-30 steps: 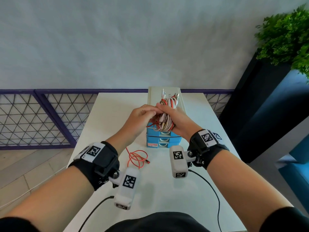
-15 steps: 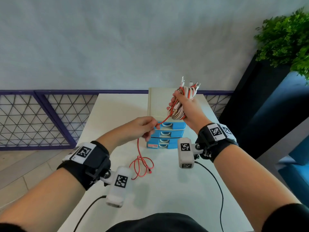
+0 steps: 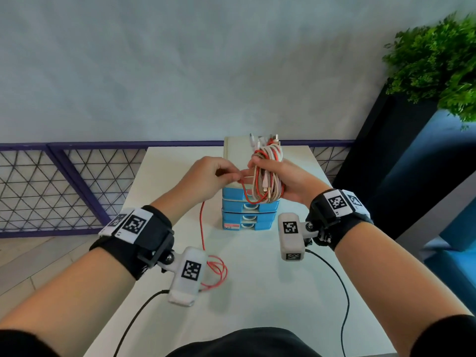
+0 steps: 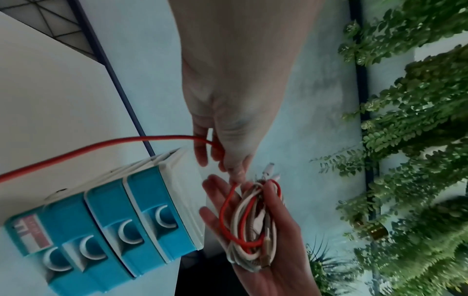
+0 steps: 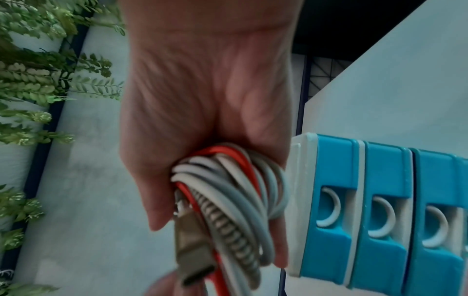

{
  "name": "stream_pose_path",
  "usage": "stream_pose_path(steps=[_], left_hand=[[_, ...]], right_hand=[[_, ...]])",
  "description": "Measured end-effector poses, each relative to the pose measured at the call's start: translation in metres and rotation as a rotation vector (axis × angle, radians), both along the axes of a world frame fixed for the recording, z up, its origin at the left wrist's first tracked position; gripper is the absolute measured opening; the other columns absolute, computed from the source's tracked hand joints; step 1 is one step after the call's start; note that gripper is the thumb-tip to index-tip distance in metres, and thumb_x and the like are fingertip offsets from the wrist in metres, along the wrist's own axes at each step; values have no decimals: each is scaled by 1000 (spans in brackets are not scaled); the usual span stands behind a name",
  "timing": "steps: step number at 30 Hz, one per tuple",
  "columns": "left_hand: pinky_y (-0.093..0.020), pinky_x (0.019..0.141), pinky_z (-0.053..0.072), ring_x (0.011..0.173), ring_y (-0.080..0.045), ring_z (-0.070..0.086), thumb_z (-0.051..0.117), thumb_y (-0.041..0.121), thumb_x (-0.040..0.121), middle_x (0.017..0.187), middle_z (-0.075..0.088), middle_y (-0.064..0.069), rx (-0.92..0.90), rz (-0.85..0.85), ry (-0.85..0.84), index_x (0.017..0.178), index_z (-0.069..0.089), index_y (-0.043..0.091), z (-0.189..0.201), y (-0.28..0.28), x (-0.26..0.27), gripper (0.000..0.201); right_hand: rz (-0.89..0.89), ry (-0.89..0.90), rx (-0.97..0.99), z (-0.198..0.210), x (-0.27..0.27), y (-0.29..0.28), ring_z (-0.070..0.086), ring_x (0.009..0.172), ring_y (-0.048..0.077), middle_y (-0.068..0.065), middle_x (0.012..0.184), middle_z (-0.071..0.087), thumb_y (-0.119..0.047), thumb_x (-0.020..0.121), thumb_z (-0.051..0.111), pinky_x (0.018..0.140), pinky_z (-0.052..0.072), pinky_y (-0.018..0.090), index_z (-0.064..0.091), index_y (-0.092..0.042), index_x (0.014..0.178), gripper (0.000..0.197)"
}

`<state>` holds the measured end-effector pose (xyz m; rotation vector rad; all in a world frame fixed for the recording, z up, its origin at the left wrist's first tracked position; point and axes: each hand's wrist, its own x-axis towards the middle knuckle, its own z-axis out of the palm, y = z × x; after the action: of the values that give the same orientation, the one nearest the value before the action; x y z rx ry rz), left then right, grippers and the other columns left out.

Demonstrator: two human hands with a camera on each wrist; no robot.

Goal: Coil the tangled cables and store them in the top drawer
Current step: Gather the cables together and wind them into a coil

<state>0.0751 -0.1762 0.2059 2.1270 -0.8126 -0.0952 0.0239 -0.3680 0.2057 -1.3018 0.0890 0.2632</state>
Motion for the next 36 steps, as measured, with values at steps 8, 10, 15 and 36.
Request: stream_pose_path(steps=[8, 10, 15, 36], left_hand=[[-29, 54, 51, 54, -15, 61, 67, 37, 83, 72, 65, 0, -197, 193, 5, 92, 46, 18, -5, -14, -13, 29], [-33, 57, 51, 49, -18, 58, 53, 44, 91, 64, 61, 0, -108, 185, 108, 83, 50, 17, -4, -13, -13, 28], [-30, 63, 49, 44, -14, 43, 27, 39, 102, 49, 41, 5, -314, 92, 899, 77, 50, 15, -5, 5, -10, 41], [-21, 52, 56, 49, -8, 61, 63, 10, 86, 70, 70, -4, -417, 150, 682, 89, 67, 3, 3, -33, -29, 9]], right_hand=[[33, -1, 4, -1, -8, 15, 72, 81, 28, 18, 88, 70, -18, 96, 53, 76, 59, 43, 61, -4, 98, 17], [10, -22, -45, -2, -8, 16, 70, 71, 24, 13, 80, 67, -17, 96, 55, 74, 58, 43, 59, -6, 97, 12], [-154, -30, 13, -7, -5, 1, 65, 67, 23, 10, 75, 62, -15, 94, 58, 75, 57, 45, 56, -9, 95, 7], [-117, -33, 51, -21, -2, 28, 54, 44, 19, 7, 49, 50, -25, 85, 69, 50, 50, 30, 61, -8, 70, 24]])
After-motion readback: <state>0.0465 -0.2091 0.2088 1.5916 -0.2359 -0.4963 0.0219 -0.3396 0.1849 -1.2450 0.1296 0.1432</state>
